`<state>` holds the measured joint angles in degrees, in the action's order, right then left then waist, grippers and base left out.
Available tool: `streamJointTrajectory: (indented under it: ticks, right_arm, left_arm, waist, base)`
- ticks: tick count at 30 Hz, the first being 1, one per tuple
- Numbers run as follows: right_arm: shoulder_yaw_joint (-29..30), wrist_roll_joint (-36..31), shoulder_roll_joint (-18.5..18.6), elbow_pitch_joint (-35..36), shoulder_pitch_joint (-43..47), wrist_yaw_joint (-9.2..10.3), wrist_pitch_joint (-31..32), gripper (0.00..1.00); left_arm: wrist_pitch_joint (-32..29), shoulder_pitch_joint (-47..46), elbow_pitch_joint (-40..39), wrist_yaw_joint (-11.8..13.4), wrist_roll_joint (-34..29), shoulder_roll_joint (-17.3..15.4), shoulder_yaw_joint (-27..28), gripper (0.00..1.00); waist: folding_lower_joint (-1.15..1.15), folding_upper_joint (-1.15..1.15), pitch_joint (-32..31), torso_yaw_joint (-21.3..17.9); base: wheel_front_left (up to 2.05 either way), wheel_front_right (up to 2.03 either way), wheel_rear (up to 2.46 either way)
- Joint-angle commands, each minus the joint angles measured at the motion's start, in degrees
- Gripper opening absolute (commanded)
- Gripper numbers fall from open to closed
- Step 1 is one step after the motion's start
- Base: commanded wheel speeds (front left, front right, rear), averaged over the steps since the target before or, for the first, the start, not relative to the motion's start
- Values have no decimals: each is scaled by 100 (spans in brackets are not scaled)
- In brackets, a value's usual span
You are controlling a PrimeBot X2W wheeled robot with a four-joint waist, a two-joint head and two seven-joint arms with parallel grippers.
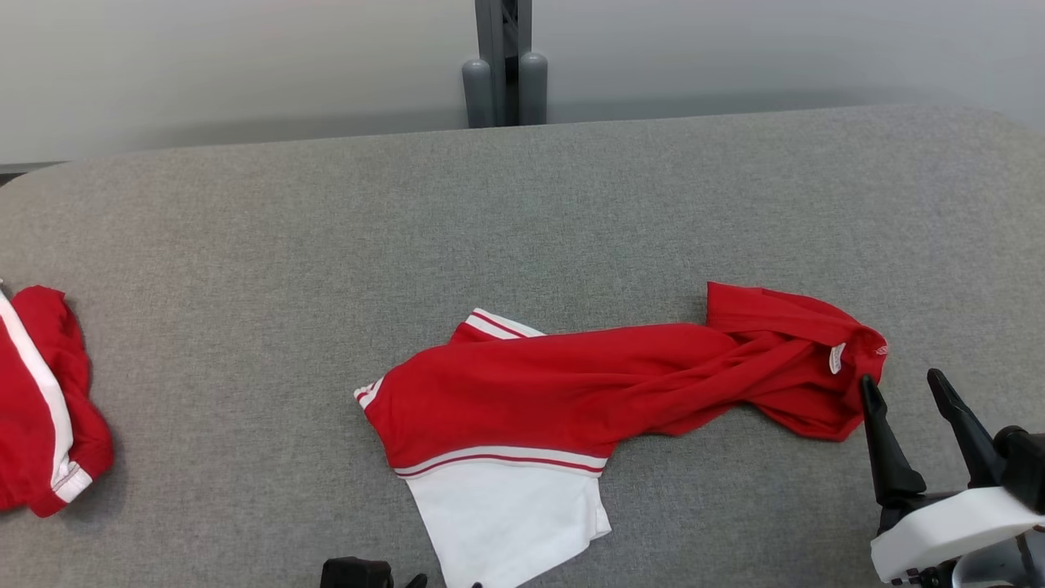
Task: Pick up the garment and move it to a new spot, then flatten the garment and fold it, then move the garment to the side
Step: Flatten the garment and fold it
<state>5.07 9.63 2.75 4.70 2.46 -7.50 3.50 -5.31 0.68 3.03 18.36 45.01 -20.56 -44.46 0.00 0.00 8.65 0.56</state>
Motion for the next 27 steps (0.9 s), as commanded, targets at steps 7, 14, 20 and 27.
streamJointTrajectory:
  ticks: [7,14,20,27]
  right_arm:
    - [115,57,29,-164,-173,1,-71,100]
    - [368,-5,31,-437,-402,1,10,100]
    - [357,-17,61,-1116,-913,1,88,100]
    - [344,159,213,-1951,-1378,1,75,41]
  left_arm:
    - [-116,-228,229,-219,97,62,-54,0]
    - [158,-486,218,-243,-52,14,83,0]
    - [218,-691,175,-215,-145,-44,161,0]
    - [310,-870,167,-248,-237,-20,149,0]
  waist:
    - [0,0,182,-63]
    - [0,0,253,-58]
    - [0,0,358,-4]
    - [0,0,453,92]
  base:
    - [0,0,0]
    - [0,0,0]
    - [0,0,0]
    - [0,0,0]
